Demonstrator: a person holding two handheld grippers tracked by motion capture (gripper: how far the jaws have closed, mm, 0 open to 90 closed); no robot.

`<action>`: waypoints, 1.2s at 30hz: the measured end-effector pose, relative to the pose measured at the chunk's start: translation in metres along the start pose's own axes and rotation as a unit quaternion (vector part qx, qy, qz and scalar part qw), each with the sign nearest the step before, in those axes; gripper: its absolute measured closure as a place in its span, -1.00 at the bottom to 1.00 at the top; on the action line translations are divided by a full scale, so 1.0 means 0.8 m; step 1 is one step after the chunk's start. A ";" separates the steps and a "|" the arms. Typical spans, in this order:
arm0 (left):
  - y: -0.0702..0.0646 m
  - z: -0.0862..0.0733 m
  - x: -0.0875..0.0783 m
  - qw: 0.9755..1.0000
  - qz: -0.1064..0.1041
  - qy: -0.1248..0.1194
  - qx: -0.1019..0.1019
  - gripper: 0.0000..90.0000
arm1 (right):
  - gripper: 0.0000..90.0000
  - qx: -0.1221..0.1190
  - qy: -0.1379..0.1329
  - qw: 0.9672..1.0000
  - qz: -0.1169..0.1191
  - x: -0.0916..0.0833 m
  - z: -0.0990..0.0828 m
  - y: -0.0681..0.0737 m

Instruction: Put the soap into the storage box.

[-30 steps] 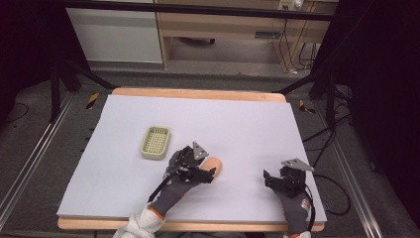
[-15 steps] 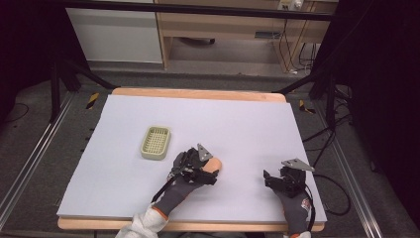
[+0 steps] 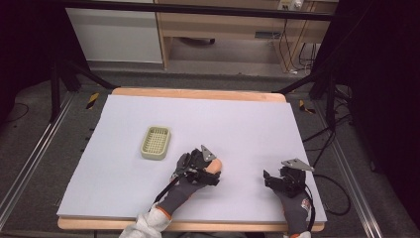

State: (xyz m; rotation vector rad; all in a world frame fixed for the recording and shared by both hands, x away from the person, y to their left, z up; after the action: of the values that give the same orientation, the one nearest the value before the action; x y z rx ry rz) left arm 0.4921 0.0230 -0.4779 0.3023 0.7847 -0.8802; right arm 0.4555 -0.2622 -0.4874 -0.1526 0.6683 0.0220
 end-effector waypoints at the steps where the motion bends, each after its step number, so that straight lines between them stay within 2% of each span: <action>1: 0.000 0.000 0.001 1.000 0.000 0.000 -0.001 -0.68 | -0.71 0.000 0.000 1.000 0.000 0.000 0.000 0.000; 20: 0.003 -0.005 0.017 1.000 -0.005 0.020 -0.014 -0.55 | -0.71 -0.003 0.000 1.000 -0.001 0.001 0.000 0.000; 36: 0.002 -0.005 0.017 0.999 -0.016 0.023 -0.026 -0.42 | -0.71 -0.001 0.002 1.000 -0.003 0.001 0.000 0.001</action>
State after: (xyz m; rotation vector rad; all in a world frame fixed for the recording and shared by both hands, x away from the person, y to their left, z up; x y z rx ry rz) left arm 0.4965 0.0184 -0.4903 0.2645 0.8558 -0.8839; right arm 0.4558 -0.2615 -0.4877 -0.1561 0.6718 0.0165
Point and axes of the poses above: each handheld gripper's, and its own axes: x roughly forward along the jaws, z roughly out of its top, y roughly to its left, the point moved 2 cm from there along x, roughly forward along the jaws, and after that the axes turned 11 degrees about -z, right-handed, at the moved point
